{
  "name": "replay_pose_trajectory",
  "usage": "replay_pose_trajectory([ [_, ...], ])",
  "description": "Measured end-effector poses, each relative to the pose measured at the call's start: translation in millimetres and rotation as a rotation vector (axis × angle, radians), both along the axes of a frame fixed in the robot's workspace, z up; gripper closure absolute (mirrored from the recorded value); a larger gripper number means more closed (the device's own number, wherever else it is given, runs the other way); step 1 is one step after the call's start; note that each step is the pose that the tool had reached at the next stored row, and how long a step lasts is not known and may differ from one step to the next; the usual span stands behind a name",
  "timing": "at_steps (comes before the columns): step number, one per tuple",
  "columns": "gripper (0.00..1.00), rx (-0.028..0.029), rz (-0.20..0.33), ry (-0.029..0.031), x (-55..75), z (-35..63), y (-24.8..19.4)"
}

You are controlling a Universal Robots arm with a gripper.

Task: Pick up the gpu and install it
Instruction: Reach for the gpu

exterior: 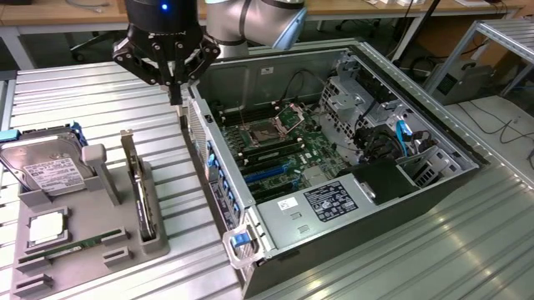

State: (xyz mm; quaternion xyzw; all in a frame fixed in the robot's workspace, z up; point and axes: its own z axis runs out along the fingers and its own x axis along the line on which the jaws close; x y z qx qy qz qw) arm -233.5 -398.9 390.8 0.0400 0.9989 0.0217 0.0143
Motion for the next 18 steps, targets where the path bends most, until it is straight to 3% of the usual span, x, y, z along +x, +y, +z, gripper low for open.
replay_pose_trajectory([
  [18, 0.89, 0.0, -0.009, 0.0, -66.4, -3.7, 1.1],
])
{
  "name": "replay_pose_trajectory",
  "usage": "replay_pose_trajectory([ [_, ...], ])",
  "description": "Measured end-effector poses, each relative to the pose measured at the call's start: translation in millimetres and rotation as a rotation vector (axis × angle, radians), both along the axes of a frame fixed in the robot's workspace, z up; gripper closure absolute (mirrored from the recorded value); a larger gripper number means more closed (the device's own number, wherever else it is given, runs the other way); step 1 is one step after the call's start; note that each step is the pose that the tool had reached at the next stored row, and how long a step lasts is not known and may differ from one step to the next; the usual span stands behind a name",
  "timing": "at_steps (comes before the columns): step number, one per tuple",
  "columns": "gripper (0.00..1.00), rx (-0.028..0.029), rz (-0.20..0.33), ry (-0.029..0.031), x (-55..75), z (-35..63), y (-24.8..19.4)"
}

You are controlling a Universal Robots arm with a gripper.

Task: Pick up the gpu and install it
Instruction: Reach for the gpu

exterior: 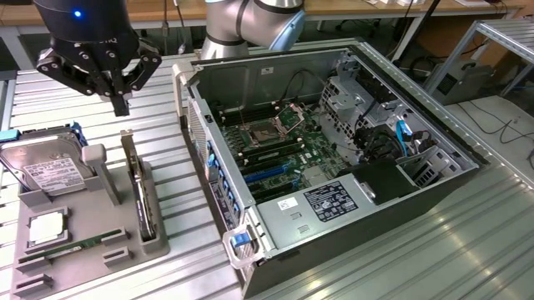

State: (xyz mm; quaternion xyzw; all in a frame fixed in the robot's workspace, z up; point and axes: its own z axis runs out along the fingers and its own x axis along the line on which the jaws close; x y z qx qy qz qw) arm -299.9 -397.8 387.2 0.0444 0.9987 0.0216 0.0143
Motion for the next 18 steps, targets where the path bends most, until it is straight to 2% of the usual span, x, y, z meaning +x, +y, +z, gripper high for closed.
replay_pose_trajectory([
  [2, 0.89, 0.0001, -0.001, -0.0001, -6.3, -0.4, 0.0],
  [6, 0.89, 0.0001, -0.001, -0.0001, -7.2, -0.4, -0.3],
  [8, 0.89, 0.0, -0.001, 0.0, -8.1, -0.3, -2.7],
  [18, 0.89, 0.0001, -0.001, -0.0006, -16.1, -0.4, -32.9],
])
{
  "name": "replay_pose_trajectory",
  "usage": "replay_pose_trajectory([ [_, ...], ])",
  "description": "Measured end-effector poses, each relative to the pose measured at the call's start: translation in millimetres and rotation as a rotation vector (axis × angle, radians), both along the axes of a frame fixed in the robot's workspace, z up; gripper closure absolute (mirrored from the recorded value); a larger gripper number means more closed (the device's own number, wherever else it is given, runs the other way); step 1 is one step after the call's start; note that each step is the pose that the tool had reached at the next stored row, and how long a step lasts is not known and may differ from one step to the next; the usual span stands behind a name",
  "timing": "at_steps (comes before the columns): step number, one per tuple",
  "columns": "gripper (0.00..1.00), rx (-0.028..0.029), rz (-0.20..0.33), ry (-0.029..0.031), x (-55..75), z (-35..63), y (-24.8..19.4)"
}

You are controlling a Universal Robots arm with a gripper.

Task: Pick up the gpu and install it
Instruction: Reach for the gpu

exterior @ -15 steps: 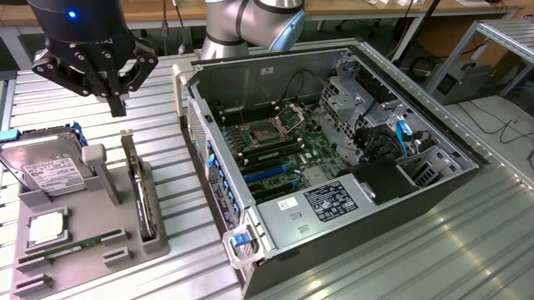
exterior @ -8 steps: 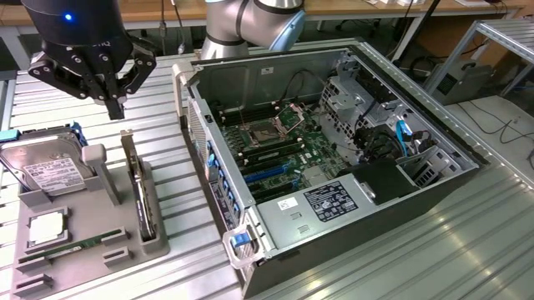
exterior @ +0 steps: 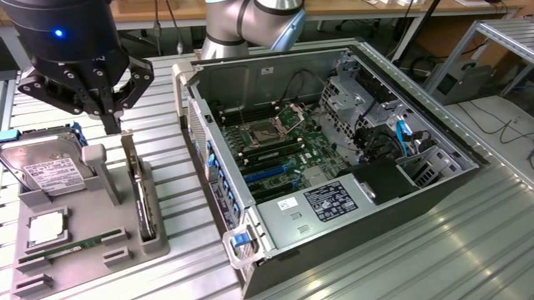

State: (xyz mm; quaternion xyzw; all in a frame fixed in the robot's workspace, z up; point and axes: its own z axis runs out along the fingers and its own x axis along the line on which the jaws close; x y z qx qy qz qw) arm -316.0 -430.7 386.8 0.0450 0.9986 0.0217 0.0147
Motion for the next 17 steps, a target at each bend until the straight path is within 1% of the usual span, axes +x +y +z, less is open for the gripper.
replay_pose_trajectory([
  [3, 0.89, -0.0001, 0.0, 0.0001, -1.1, 0.1, -9.0],
  [5, 0.89, 0.0001, 0.0, 0.0, -1.7, 0.0, -16.5],
  [7, 0.89, 0.0, 0.0, 0.0, -2.4, 0.0, -26.4],
  [10, 0.89, -0.0001, 0.0, 0.0001, -2.9, 0.1, -35.8],
  [11, 0.89, -0.0001, 0.0, 0.0001, -3.2, 0.1, -39.7],
  [13, 0.89, 0.0, 0.0, 0.0, -3.6, 0.0, -44.7],
  [14, 0.89, -0.0001, 0.0, 0.0001, -3.8, 0.0, -45.8],
  [17, 0.89, 0.0, 0.0, 0.0, -3.8, 0.0, -45.9],
])
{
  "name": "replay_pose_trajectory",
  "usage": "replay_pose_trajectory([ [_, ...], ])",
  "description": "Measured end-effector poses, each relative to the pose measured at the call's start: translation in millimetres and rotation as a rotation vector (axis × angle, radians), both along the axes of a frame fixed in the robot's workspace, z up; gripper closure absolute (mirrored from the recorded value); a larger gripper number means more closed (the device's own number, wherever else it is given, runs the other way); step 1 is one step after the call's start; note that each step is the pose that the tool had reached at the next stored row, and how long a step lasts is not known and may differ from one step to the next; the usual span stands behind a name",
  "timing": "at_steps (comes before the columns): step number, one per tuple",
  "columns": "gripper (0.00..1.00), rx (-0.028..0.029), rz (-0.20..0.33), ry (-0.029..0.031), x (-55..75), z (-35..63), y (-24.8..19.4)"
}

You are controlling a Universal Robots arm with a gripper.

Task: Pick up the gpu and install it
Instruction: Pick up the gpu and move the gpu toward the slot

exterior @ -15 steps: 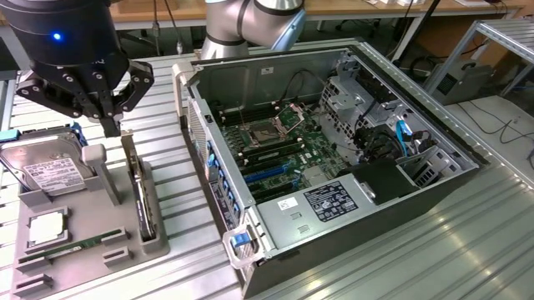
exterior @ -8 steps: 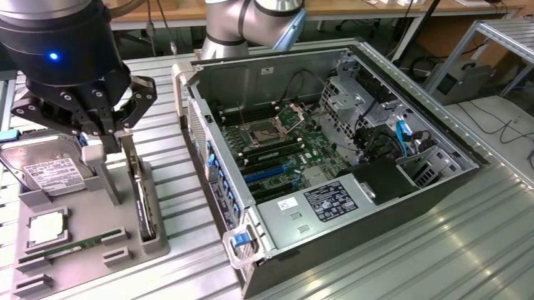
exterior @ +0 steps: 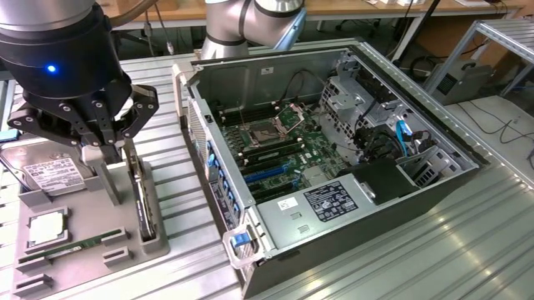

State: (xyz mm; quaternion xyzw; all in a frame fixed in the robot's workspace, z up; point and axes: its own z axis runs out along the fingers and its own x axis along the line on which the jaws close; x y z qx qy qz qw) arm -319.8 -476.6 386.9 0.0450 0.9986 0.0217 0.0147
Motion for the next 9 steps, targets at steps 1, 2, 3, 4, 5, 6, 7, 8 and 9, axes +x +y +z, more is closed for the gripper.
replay_pose_trajectory([
  [1, 0.89, 0.0, 0.0, 0.0, 0.0, 0.0, 0.0],
  [2, 0.89, 0.0, 0.0, 0.0, 0.0, 0.0, 0.0],
  [3, 0.89, 0.0, 0.0, 0.0, 0.0, 0.0, 0.0],
  [4, 0.89, 0.0, 0.0, 0.0, 0.0, 0.0, 0.0],
  [5, 0.89, 0.0, 0.0, 0.0, 0.0, 0.0, 0.0],
  [6, 0.89, 0.0, 0.0, 0.0, 0.0, 0.0, 0.0],
  [7, 0.89, 0.0, 0.0, 0.0, 0.0, 0.0, 0.0],
  [8, 0.89, 0.0, 0.0, 0.0, 0.0, 0.0, 0.0],
  [9, 0.89, 0.0, 0.0, 0.0, 0.0, 0.0, 0.0],
])
